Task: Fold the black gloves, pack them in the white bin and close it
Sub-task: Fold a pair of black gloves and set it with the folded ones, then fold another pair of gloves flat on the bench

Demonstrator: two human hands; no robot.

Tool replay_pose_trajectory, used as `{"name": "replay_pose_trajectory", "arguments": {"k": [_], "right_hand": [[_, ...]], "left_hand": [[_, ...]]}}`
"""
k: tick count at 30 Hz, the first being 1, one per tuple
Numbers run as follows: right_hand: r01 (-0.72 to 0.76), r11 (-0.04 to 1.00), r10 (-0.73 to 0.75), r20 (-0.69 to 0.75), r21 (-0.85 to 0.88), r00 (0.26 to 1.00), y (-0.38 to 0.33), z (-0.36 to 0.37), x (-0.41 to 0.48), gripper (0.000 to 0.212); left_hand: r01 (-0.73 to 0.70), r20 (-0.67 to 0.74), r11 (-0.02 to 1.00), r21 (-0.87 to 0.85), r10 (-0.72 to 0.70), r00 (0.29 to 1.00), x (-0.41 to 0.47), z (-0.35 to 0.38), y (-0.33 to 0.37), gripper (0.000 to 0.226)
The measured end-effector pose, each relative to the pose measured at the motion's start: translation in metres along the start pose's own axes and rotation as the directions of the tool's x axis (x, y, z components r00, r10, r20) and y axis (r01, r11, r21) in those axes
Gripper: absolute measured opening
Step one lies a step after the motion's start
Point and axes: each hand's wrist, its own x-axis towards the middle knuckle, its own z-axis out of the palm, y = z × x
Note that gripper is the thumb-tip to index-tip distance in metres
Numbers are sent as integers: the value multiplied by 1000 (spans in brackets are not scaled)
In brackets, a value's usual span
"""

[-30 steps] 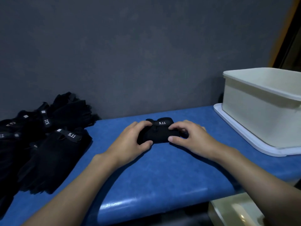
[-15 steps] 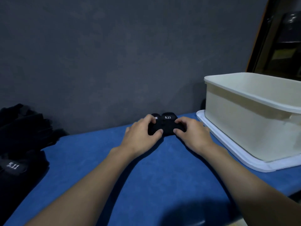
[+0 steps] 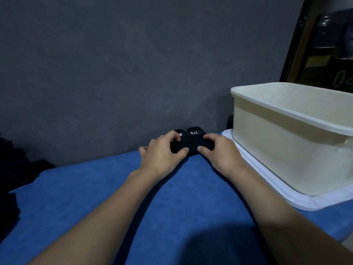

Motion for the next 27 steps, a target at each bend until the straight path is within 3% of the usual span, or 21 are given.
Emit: {"name": "replay_pose_trajectory", "arguments": {"k": [8, 17, 27], "right_hand": [[13, 1000, -13, -2, 2, 1000, -4, -3, -3, 42], [66, 997, -67, -33, -37, 997, -24, -20, -20, 51], [285, 958, -288, 156, 43, 945, -103, 2, -77, 39]], "left_hand": [[-12, 5, 1000, -21, 13, 1000, -4, -3, 2, 30], [35, 40, 990, -136, -30, 999, -22, -34, 4, 52], [34, -107, 998, -57, -40, 993, -104, -141, -22, 17]]}}
